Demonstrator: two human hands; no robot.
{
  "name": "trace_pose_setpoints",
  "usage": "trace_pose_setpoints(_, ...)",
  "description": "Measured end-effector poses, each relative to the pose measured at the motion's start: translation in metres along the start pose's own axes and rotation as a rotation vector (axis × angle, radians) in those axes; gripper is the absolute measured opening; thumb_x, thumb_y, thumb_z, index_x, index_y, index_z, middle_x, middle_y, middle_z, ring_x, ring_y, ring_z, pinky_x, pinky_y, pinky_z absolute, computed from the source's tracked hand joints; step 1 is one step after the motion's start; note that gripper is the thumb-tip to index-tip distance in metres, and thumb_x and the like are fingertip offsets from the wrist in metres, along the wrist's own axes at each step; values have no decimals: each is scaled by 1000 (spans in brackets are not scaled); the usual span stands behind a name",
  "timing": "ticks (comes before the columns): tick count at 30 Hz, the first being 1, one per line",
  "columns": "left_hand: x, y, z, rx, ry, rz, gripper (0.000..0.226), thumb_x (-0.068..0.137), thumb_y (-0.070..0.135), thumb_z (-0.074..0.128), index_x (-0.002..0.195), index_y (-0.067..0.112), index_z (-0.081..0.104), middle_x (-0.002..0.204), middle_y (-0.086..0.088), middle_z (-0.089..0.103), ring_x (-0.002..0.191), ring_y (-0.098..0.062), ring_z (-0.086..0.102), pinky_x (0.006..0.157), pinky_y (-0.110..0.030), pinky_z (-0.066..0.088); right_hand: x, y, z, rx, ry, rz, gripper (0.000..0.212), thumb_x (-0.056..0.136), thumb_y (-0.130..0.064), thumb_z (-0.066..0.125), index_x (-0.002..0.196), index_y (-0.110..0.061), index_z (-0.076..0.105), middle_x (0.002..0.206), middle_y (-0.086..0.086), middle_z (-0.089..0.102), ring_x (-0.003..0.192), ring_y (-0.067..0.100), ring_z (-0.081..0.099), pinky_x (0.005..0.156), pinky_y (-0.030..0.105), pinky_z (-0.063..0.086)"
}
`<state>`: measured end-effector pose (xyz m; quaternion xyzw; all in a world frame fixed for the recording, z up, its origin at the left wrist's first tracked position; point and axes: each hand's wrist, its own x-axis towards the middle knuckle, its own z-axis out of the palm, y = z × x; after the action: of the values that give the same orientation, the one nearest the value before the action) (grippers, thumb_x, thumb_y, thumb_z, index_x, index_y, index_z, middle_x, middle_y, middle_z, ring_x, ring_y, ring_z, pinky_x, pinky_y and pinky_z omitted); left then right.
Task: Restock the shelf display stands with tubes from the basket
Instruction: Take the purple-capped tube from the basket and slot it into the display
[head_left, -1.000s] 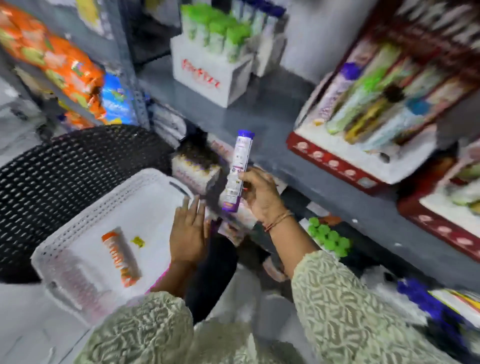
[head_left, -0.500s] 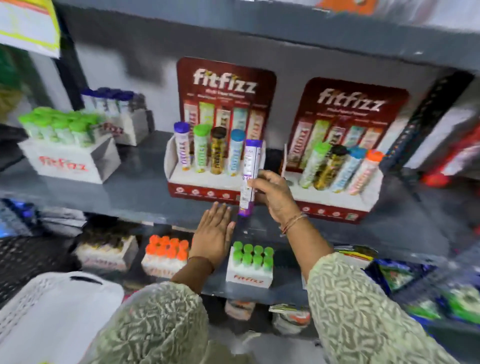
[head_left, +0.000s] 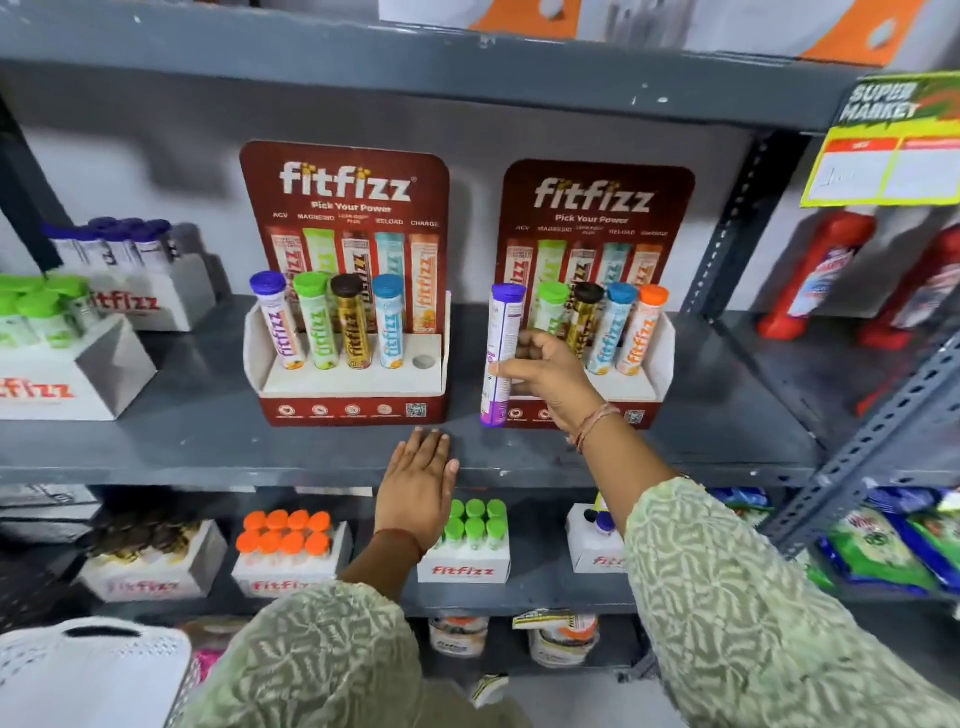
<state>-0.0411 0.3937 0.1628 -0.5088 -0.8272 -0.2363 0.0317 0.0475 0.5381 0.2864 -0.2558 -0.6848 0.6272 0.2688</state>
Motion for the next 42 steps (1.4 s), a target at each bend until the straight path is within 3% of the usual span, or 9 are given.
trace_pose_setpoints(6,0,1,-2,66,-20,-1,84,75,48,-11,139,7,26,149,-10,27,139,-22,13,109,-28,-3,6,-10,-3,40,76,-6,42,75,13,49,103,-18,49,87,-1,58,92,25,57,83,45,51)
trace_pose_setpoints(10,1,1,0,71,-21,-11,84,77,48,-9,138,5,29,148,-12,29,138,-24,14,110,-30,0,13,-36,-14,117,60,107,37,70,22,35,78,-12,48,73,5,51,71,25,60,72,36,50)
trace_pose_setpoints(14,1,1,1,74,-25,-2,85,80,53,-8,136,3,33,145,-14,34,137,-27,19,110,-33,5,21,-50,-23,152,17,192,17,78,6,53,70,-9,54,69,6,56,69,22,60,73,35,49)
trace_pose_setpoints(17,1,3,1,72,-24,-8,80,80,47,-3,135,2,34,144,-15,35,137,-28,20,110,-34,6,24,-53,-27,-24,-7,146,6,81,-15,65,82,-15,59,83,1,63,87,17,60,80,33,46)
trace_pose_setpoints(21,1,4,1,93,-35,-17,82,78,47,-7,136,4,32,146,-14,32,137,-27,17,111,-34,4,29,-58,-32,-216,19,20,43,72,-2,71,111,-12,53,103,9,63,97,23,60,87,36,49)
trace_pose_setpoints(24,2,5,1,103,-45,-28,84,76,48,-9,137,4,29,147,-13,30,138,-26,15,112,-33,3,28,-70,-35,-394,31,-58,56,61,11,70,102,-20,48,102,12,55,86,26,59,72,38,54)
trace_pose_setpoints(28,1,7,2,120,-54,-41,86,75,48,-12,139,4,26,149,-13,26,139,-24,11,112,-32,0,34,-86,-34,-627,18,-129,41,61,8,73,95,-13,62,102,4,51,88,21,53,63,25,52)
trace_pose_setpoints(33,1,8,0,134,-63,-45,87,73,48,-15,140,6,22,150,-11,23,139,-23,9,111,-31,-2,45,-91,-29,-1017,-3,-246,45,71,-2,72,113,-16,63,129,9,56,114,24,52,86,23,38)
trace_pose_setpoints(42,1,8,0,114,-54,-41,86,74,49,-13,140,5,22,150,-12,23,139,-23,10,110,-30,-2,56,-69,-31,-1294,104,-398,50,75,-24,69,123,-29,56,126,9,61,121,32,42,101,38,30)
